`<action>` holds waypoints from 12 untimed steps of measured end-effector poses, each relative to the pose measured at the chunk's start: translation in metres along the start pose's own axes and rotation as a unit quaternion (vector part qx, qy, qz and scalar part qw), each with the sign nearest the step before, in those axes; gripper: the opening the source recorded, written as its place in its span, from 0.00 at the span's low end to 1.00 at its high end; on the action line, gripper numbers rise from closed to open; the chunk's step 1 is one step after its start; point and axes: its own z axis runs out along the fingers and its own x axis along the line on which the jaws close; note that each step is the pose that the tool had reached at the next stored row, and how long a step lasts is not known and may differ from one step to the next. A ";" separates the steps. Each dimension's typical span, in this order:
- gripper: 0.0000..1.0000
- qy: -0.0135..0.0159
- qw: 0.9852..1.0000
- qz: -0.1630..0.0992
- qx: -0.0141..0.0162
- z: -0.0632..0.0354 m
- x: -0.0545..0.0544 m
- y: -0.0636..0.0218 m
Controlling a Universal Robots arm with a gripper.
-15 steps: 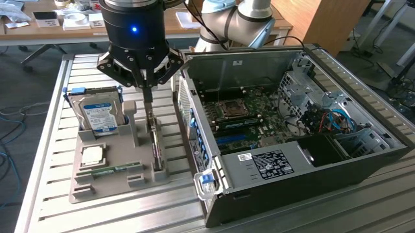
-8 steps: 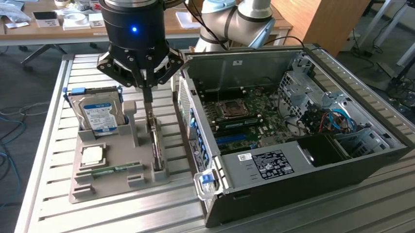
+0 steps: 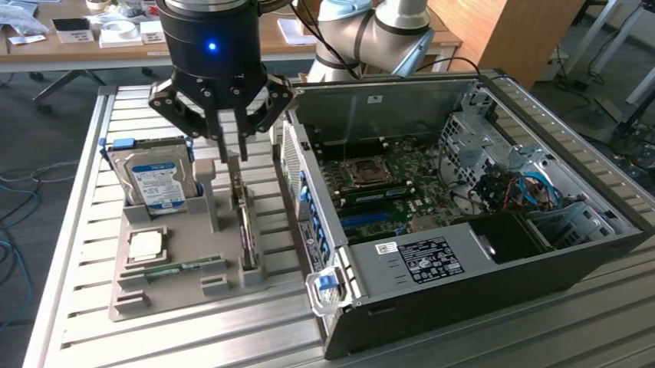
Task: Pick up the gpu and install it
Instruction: 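Pick up the gpu and move the gpu toward the slot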
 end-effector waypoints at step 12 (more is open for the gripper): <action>0.47 0.000 1.000 0.000 0.000 0.0053 0.000 -0.0003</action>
